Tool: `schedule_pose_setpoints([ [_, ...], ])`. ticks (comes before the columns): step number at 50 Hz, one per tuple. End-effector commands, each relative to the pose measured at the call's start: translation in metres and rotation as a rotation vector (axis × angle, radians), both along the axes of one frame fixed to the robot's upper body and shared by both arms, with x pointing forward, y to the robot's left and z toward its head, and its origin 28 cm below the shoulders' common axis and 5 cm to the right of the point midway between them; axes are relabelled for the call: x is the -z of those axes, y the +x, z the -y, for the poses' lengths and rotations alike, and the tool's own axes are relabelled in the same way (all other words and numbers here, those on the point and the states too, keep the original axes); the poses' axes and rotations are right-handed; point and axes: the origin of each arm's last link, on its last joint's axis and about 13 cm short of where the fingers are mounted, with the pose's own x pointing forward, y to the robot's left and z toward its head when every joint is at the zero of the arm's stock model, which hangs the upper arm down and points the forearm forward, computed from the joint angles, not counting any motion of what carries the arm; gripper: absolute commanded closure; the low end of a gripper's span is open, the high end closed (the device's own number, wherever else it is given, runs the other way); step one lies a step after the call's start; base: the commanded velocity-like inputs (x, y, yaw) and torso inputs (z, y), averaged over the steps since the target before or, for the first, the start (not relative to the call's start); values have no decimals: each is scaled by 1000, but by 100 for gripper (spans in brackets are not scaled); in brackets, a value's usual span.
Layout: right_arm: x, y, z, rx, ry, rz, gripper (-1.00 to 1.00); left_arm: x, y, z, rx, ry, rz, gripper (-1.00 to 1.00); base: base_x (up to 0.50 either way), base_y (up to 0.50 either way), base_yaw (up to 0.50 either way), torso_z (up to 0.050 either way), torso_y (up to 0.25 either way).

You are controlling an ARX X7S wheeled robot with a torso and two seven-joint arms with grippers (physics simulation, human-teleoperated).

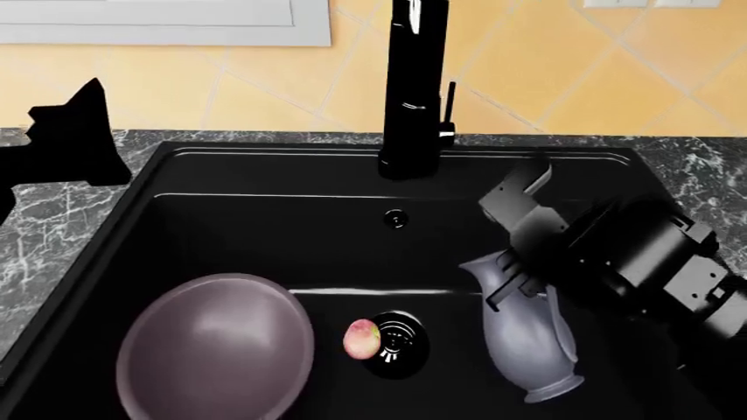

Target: Pick the pitcher and bowl and place them in the sink. Then turn on the water.

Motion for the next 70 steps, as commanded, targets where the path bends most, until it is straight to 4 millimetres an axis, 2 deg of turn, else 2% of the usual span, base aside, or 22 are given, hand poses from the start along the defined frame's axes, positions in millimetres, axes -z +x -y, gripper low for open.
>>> schedule_pose_setpoints([
  [1,-1,2,-1,-3,-24,10,100,0,-1,-1,6,1,17,-100,0,0,0,3,-250],
  [6,0,2,-1,-6,-25,7,100,1,-1,0,10,0,12,-100,0,0,0,4,-250],
  [70,40,21,-20,-65,21,-76,100,16,2,-5,2,-33,-24,-100,0,0,0,0,0],
])
